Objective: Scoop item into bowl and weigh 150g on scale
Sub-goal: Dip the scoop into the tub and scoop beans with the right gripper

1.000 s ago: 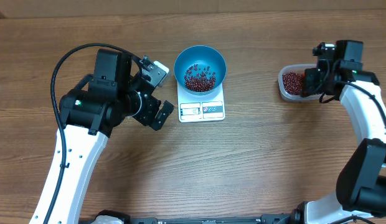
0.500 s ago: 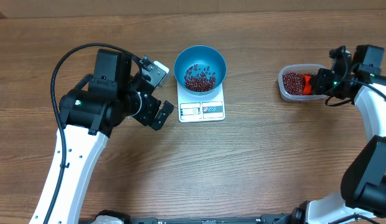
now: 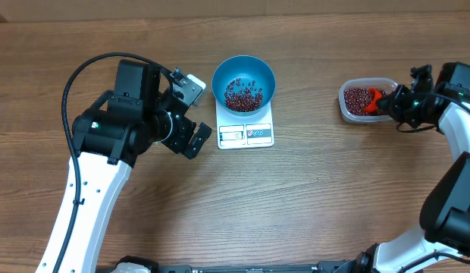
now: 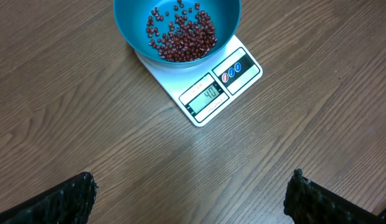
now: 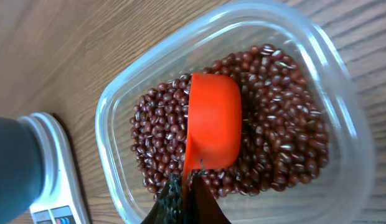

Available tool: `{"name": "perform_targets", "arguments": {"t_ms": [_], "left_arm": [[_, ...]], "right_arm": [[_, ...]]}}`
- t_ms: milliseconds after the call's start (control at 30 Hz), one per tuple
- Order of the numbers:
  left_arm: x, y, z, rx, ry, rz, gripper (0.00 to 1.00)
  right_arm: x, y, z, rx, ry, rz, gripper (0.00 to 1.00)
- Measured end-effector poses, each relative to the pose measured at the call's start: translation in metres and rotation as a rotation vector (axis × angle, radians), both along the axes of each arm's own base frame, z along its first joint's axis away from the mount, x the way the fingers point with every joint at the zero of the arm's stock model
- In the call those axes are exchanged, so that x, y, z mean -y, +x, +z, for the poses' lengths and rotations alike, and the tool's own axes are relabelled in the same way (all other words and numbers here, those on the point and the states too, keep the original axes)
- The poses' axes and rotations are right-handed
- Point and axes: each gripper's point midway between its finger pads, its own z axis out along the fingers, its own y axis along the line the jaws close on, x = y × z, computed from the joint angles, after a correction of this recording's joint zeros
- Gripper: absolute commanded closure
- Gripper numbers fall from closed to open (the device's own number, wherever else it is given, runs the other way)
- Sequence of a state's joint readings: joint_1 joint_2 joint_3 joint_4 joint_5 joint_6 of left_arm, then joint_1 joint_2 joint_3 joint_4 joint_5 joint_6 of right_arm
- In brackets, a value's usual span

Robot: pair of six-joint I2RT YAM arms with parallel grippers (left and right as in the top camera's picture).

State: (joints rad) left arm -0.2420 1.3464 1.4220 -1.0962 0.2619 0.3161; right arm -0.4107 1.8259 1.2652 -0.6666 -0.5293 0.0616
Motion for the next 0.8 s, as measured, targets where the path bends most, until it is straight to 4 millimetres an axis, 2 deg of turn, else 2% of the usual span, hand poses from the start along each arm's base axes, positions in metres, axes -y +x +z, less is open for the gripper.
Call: {"name": "perform_targets", "arguments": {"t_ms": [400,800], "left_arm": [[0.0,0.0,0.0,0.0,0.0,0.0,0.0],[0.0,0.0,0.0,0.0,0.0,0.0,0.0]], "right_arm": [[0.031,-0.012,0.015,0.045,0.205,-0.105,0.96],[0.024,-0.013,0.026,0.077,0.308,-0.094,0.96]]}}
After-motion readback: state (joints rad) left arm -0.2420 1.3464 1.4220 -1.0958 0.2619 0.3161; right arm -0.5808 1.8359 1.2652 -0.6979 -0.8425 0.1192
